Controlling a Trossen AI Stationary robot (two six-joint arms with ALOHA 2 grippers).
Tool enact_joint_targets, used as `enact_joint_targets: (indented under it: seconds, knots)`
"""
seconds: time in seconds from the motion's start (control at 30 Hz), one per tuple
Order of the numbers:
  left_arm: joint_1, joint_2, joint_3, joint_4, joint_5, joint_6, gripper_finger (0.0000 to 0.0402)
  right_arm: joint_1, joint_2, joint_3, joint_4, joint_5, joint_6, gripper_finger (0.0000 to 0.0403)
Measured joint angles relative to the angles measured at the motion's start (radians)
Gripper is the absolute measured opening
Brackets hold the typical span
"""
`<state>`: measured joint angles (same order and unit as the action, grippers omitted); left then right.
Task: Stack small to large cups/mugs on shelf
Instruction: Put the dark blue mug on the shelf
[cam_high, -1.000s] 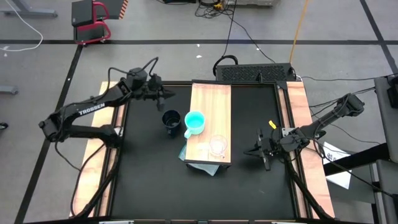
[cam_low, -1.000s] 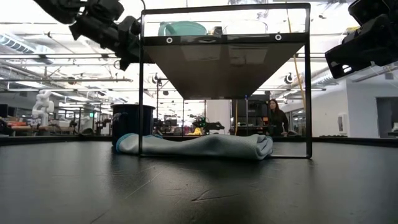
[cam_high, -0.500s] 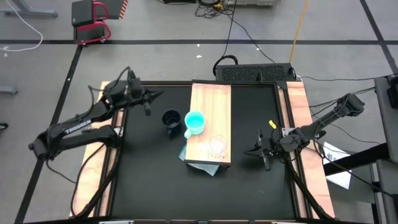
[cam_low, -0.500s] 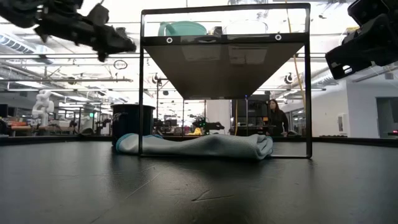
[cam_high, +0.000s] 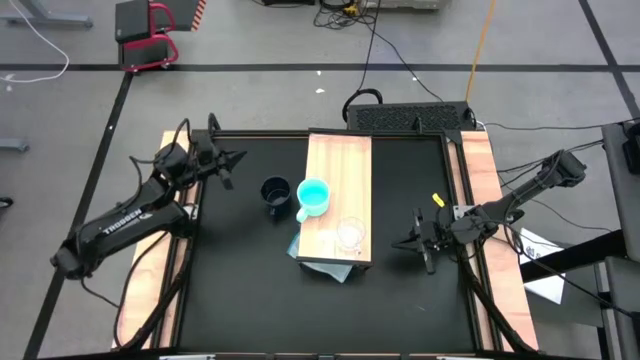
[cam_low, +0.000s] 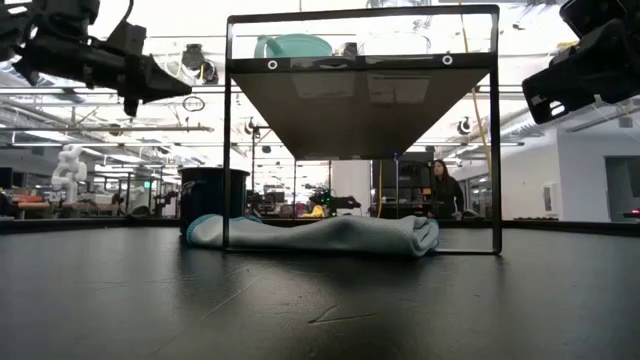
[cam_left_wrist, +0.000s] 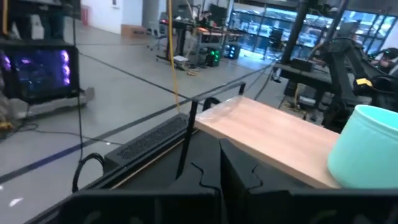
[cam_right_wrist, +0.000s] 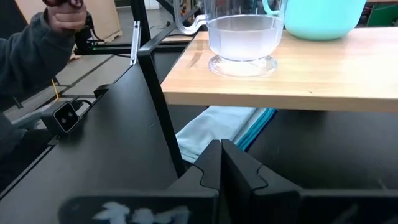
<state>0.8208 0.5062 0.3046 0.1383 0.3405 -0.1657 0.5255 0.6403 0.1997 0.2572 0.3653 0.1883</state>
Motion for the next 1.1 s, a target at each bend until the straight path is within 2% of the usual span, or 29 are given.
enact_joint_targets:
  seconds: [0.07, 0.23, 0.33, 0.4, 0.5, 0.73, 0.87, 1.1]
  knots:
    - [0.043, 0.021, 0.000, 0.023, 0.074, -0.005, 0.0000, 0.000, 0.000, 0.000, 0.004, 0.000, -0.009, 0.0000]
    - [0.127, 0.111, 0.000, 0.121, 0.332, -0.052, 0.0000, 0.000, 0.000, 0.000, 0.008, 0.000, -0.018, 0.0000]
    - [0.112, 0.168, 0.000, 0.125, 0.399, -0.054, 0.0000, 0.000, 0.000, 0.000, 0.008, 0.000, -0.018, 0.0000]
    - [0.071, 0.191, -0.008, 0.132, 0.400, -0.054, 0.0000, 0.000, 0.000, 0.000, 0.008, 0.000, -0.018, 0.0000]
    - [-0.007, 0.176, -0.044, 0.162, 0.331, -0.054, 0.0000, 0.000, 0.000, 0.000, 0.008, 0.000, -0.018, 0.0000]
    - [-0.188, -0.027, -0.126, 0.184, 0.213, -0.067, 0.0000, 0.000, 0.000, 0.000, 0.007, 0.000, 0.000, 0.0000]
    - [-0.269, -0.137, -0.141, 0.174, 0.196, -0.143, 0.0000, 0.000, 0.000, 0.000, 0.007, 0.000, 0.001, 0.0000]
    - [-0.439, -0.224, -0.142, 0.161, 0.191, -0.195, 0.0000, 0.000, 0.000, 0.000, 0.018, 0.005, -0.018, 0.0000]
